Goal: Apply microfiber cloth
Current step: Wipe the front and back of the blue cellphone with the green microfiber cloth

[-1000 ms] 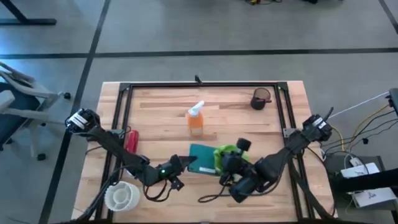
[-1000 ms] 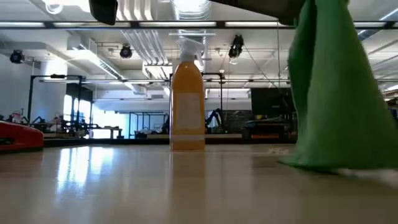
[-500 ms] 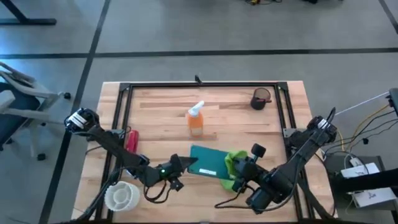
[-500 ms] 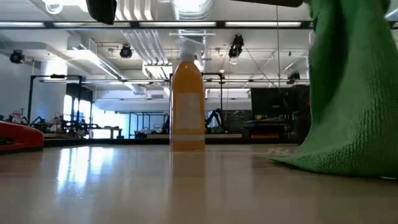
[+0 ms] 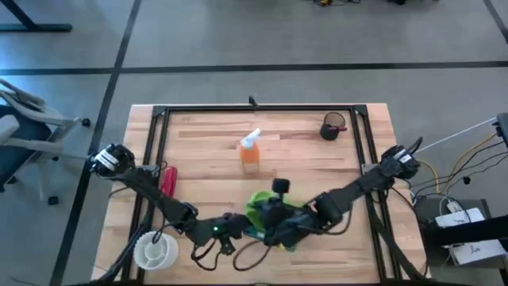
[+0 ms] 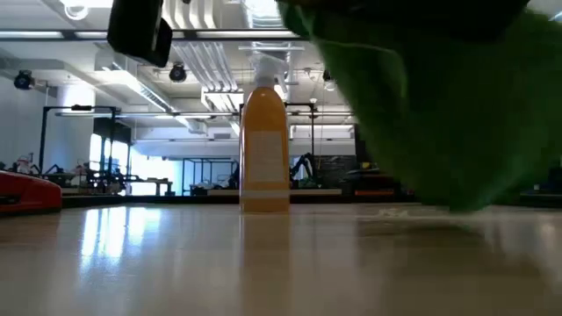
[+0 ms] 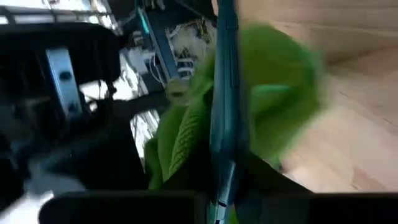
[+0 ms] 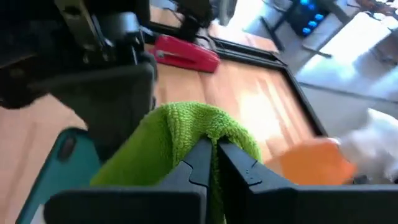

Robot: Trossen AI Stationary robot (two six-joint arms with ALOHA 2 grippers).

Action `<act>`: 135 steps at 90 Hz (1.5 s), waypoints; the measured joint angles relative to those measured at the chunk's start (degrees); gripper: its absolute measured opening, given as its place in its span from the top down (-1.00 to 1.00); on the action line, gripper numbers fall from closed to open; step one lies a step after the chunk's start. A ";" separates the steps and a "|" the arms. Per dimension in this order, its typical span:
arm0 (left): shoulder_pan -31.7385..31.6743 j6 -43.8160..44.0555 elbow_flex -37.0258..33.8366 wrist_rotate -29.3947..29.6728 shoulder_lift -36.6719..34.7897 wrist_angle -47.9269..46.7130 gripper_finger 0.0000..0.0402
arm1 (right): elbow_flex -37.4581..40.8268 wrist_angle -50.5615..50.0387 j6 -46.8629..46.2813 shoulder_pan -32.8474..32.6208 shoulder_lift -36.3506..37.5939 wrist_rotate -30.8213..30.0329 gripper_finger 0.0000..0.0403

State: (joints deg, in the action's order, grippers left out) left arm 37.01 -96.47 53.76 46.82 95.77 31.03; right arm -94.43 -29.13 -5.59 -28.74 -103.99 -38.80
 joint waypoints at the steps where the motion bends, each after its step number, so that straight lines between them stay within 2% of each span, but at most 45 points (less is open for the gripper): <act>1: 0.00 -0.18 0.00 0.04 0.00 0.00 0.90 | 0.00 0.54 0.46 0.16 -0.10 0.53 1.00; 8: 0.00 -1.01 0.00 0.74 -0.02 0.66 0.90 | 0.00 2.31 2.17 0.72 -0.93 2.00 1.00; 22: 0.01 -1.27 0.00 2.95 -0.09 5.90 0.90 | 0.04 1.03 -0.04 0.80 -1.13 0.59 1.00; 35: -0.02 -1.30 -0.02 6.78 -0.44 6.82 0.90 | 0.07 -3.94 -2.57 -1.28 -0.68 -7.43 1.00; 47: 0.02 -0.95 -0.15 8.12 -0.83 7.15 0.90 | 0.09 -8.40 -6.32 -3.75 -0.28 -9.51 1.00; 89: 0.81 -0.68 -0.28 8.18 -0.85 6.93 0.90 | 0.13 -35.80 -37.65 -11.34 -0.19 -10.97 1.00; 109: 0.82 -0.63 -0.28 8.18 -0.87 6.99 0.90 | 0.17 -48.54 -54.50 -15.96 -0.20 -4.86 1.00; 126: 0.83 2.17 -0.20 8.27 -1.18 7.51 0.90 | 0.11 -54.88 -65.41 -19.57 -0.30 7.04 1.00; 135: 0.83 6.39 -0.20 8.25 -1.18 6.57 0.90 | -1.01 -59.25 -70.67 -21.26 -0.32 13.85 1.00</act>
State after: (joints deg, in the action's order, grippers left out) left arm 37.85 -90.08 53.56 55.07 94.58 37.60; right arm -95.44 -88.38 -76.26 -50.01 -104.31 -24.95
